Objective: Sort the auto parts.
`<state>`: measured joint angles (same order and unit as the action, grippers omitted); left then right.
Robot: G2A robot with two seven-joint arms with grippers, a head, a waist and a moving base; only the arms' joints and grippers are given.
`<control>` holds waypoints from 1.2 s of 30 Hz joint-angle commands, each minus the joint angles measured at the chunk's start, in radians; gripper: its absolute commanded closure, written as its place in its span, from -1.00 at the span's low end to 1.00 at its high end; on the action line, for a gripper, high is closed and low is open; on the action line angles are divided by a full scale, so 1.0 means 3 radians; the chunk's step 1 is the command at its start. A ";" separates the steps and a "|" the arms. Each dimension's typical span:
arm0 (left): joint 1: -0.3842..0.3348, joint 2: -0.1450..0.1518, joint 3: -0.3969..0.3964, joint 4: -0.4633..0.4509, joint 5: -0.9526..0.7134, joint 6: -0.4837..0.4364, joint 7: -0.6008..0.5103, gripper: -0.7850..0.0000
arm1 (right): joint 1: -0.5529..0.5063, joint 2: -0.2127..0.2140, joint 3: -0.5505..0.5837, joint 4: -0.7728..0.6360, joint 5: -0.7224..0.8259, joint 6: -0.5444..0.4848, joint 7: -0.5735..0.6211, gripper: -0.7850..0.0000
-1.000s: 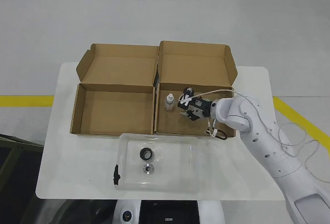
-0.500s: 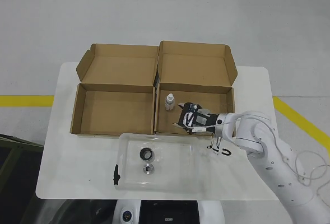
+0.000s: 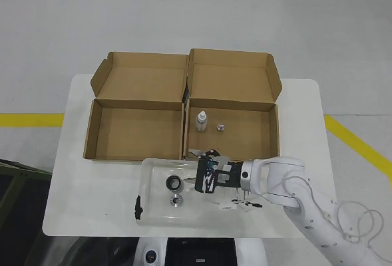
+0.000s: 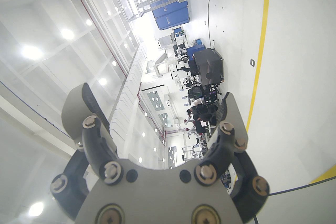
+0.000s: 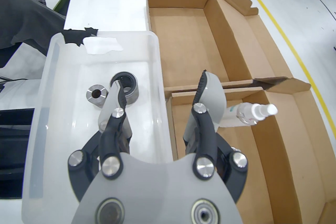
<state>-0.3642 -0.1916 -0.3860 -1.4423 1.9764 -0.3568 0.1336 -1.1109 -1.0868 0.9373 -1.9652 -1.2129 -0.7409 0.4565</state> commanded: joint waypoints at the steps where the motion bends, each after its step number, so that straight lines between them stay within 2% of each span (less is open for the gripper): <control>1: 0.0000 0.0000 0.0000 0.0000 0.0000 0.0000 0.0000 -1.00 | 0.0038 -0.0015 -0.0060 0.0056 0.0006 0.0010 -0.0018 -0.33; 18: 0.0000 0.0000 0.0000 0.0000 0.0000 0.0000 0.0000 -1.00 | 0.0270 -0.0173 -0.0639 0.0363 -0.0202 0.0155 -0.0022 -0.40; 24: 0.0000 0.0000 0.0000 0.0000 0.0000 0.0000 0.0000 -1.00 | 0.0379 -0.0235 -0.0766 0.0536 -0.0249 0.0220 -0.0021 -0.43; 36: 0.0000 0.0000 0.0000 0.0000 0.0000 0.0000 0.0000 -1.00 | 0.0513 -0.0335 -0.0940 0.0825 -0.0247 0.0233 0.0020 -0.36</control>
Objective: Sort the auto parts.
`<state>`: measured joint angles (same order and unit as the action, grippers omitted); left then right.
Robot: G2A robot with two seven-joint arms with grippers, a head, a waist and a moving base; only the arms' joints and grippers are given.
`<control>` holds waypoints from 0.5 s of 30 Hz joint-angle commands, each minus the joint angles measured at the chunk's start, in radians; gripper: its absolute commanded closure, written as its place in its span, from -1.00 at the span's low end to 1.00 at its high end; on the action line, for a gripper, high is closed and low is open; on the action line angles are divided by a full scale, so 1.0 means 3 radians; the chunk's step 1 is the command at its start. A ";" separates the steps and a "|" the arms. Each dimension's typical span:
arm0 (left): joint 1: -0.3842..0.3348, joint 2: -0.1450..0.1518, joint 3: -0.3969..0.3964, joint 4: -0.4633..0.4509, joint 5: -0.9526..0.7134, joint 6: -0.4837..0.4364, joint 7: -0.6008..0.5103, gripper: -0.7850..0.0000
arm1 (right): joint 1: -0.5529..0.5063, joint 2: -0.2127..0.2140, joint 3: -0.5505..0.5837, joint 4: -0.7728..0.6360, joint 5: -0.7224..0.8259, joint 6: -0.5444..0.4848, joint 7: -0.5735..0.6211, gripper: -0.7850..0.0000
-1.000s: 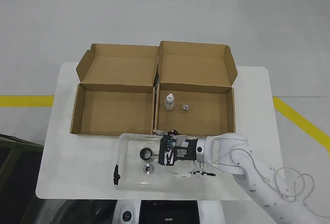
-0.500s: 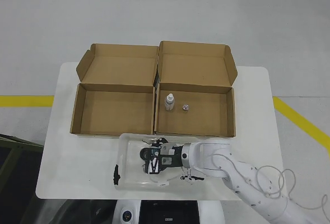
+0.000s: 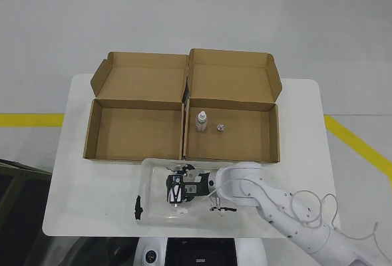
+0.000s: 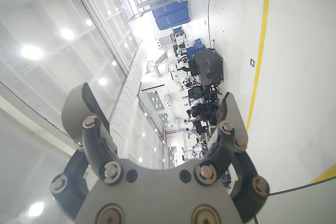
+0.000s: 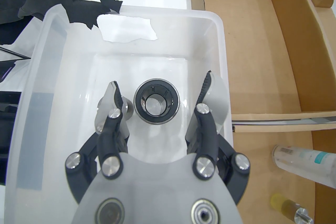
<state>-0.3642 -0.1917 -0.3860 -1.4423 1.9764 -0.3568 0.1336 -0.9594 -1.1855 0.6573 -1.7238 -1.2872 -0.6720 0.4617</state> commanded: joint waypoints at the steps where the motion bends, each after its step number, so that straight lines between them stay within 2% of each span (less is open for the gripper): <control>1: 0.0000 0.0000 0.0000 0.0000 0.0000 0.0000 0.0000 -1.00 | 0.0018 -0.0013 -0.0016 0.0042 -0.0003 0.0009 0.0007 -0.36; 5: 0.0000 0.0000 0.0000 0.0000 0.0000 0.0000 0.0000 -1.00 | 0.0046 -0.0037 -0.0031 0.0113 -0.0003 0.0027 0.0004 -0.28; 6: 0.0000 0.0000 0.0000 0.0000 0.0000 0.0000 0.0000 -1.00 | 0.0049 -0.0041 -0.0031 0.0125 -0.0001 0.0028 0.0001 -0.20; 11: 0.0000 0.0000 0.0000 0.0000 0.0000 0.0000 0.0000 -1.00 | 0.0057 -0.0051 -0.0006 0.0165 -0.0013 0.0032 0.0007 -0.06; 15: 0.0000 0.0000 0.0000 0.0000 0.0000 0.0000 0.0000 -1.00 | 0.0066 -0.0062 -0.0014 0.0192 -0.0024 0.0000 0.0042 -0.15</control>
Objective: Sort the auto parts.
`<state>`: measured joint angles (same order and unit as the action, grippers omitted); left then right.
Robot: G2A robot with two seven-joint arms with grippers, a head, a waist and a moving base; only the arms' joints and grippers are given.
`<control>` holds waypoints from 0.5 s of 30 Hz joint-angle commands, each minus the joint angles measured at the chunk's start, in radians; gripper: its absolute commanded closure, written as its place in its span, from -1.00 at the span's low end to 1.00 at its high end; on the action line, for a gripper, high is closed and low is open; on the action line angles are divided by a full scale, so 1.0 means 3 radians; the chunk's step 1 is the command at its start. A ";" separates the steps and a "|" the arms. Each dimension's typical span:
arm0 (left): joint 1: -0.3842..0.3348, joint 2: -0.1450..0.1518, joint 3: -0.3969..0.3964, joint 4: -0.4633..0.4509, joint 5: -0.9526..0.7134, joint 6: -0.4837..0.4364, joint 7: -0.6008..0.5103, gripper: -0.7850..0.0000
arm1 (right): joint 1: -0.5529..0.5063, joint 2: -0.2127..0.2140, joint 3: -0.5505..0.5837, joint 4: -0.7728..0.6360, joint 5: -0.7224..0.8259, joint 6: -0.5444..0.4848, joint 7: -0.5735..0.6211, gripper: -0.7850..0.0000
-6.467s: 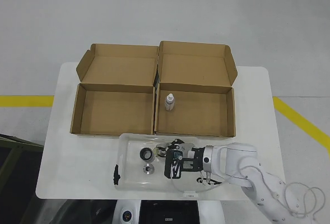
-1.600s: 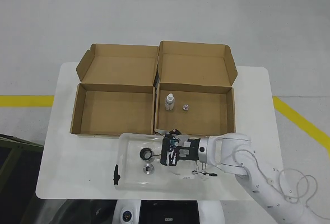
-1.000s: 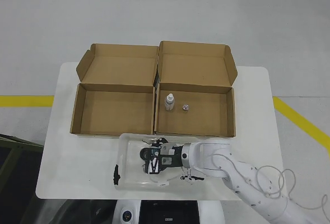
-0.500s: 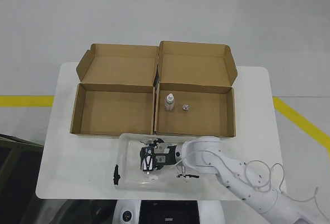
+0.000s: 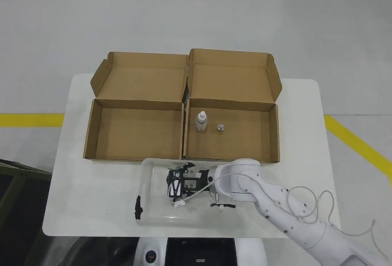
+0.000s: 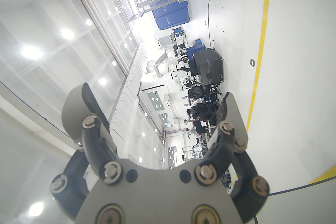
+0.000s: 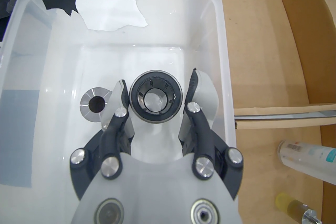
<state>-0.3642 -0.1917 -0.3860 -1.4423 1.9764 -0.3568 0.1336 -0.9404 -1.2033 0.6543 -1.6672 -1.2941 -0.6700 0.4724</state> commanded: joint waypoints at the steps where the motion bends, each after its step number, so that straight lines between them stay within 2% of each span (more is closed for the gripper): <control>1: 0.0000 0.0000 0.0000 0.0000 0.0000 0.0000 0.0000 -1.00 | 0.0005 -0.0007 -0.0012 0.0012 -0.0001 -0.0014 0.0014 -0.20; 3: 0.0000 0.0000 0.0000 0.0000 0.0000 0.0000 0.0000 -1.00 | 0.0014 -0.0018 -0.0030 0.0030 -0.0001 -0.0024 0.0025 -0.32; 8: 0.0000 0.0000 0.0000 0.0000 0.0000 0.0000 0.0000 -1.00 | 0.0047 -0.0051 -0.0072 0.0124 0.0015 -0.0035 0.0034 -0.29; 11: 0.0000 0.0000 0.0000 0.0000 0.0000 0.0000 0.0000 -1.00 | 0.0071 -0.0071 -0.0088 0.0180 0.0029 -0.0040 0.0019 -0.19; 15: 0.0000 0.0000 0.0000 0.0000 0.0000 0.0000 0.0000 -1.00 | 0.0096 -0.0089 -0.0088 0.0225 0.0035 -0.0048 -0.0002 0.04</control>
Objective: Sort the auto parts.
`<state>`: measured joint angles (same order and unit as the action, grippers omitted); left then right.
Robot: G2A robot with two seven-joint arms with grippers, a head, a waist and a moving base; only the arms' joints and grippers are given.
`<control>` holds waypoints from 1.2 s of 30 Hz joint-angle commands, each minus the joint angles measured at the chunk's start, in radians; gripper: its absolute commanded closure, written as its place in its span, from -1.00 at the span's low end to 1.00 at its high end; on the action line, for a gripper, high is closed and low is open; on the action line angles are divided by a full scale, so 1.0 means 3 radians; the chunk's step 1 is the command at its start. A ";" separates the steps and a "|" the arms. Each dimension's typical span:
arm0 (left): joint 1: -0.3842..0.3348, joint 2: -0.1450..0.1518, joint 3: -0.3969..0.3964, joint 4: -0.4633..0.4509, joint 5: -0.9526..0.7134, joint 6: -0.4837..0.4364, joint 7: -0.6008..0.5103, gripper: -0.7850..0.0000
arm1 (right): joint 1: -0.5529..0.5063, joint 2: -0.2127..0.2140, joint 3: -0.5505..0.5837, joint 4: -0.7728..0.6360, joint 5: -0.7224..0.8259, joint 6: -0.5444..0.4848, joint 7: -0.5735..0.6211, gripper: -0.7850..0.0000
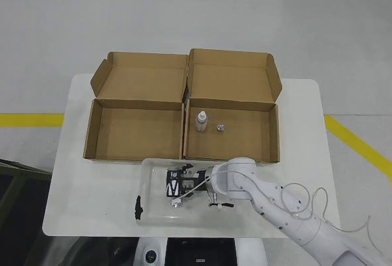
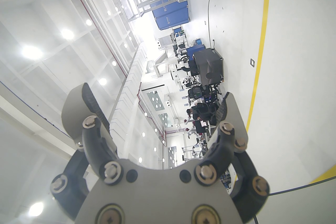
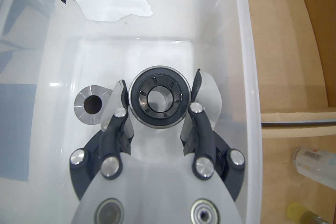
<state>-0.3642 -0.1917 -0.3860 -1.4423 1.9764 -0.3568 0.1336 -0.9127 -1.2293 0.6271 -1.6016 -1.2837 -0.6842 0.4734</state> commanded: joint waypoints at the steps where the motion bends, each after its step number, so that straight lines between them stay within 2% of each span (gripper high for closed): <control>1: 0.0000 0.0000 0.0000 0.0000 0.0000 0.0000 0.0000 -1.00 | 0.0007 -0.0006 0.0004 0.0015 -0.0002 -0.0002 -0.0011 0.07; 2: 0.0000 0.0000 0.0000 0.0000 0.0000 0.0000 0.0000 -1.00 | 0.0008 -0.0009 0.0006 0.0022 0.0003 -0.0005 -0.0016 0.13; 5: 0.0000 0.0000 0.0000 0.0000 0.0000 0.0000 0.0000 -1.00 | 0.0013 -0.0017 0.0014 0.0043 0.0039 -0.0044 -0.0051 0.50; 7: 0.0000 0.0000 0.0000 0.0000 0.0000 0.0000 0.0000 -1.00 | 0.0021 -0.0022 0.0019 0.0055 0.0059 -0.0077 -0.0073 0.89; 8: 0.0000 0.0000 0.0000 0.0000 0.0000 0.0000 0.0000 -1.00 | 0.0024 -0.0025 0.0020 0.0056 0.0062 -0.0084 -0.0080 1.00; 20: 0.0000 0.0000 0.0000 0.0000 0.0000 0.0000 0.0000 -1.00 | -0.0104 0.0022 0.0180 -0.0319 0.0012 -0.0173 -0.0115 1.00; 36: 0.0000 0.0000 0.0000 0.0000 0.0000 0.0000 0.0000 -1.00 | -0.0260 0.0099 0.0487 -0.0707 -0.0004 -0.0293 -0.0403 1.00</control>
<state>-0.3642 -0.1917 -0.3860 -1.4423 1.9764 -0.3568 0.1336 -0.9910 -1.1998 0.7696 -1.8115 -1.2845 -0.7733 0.3571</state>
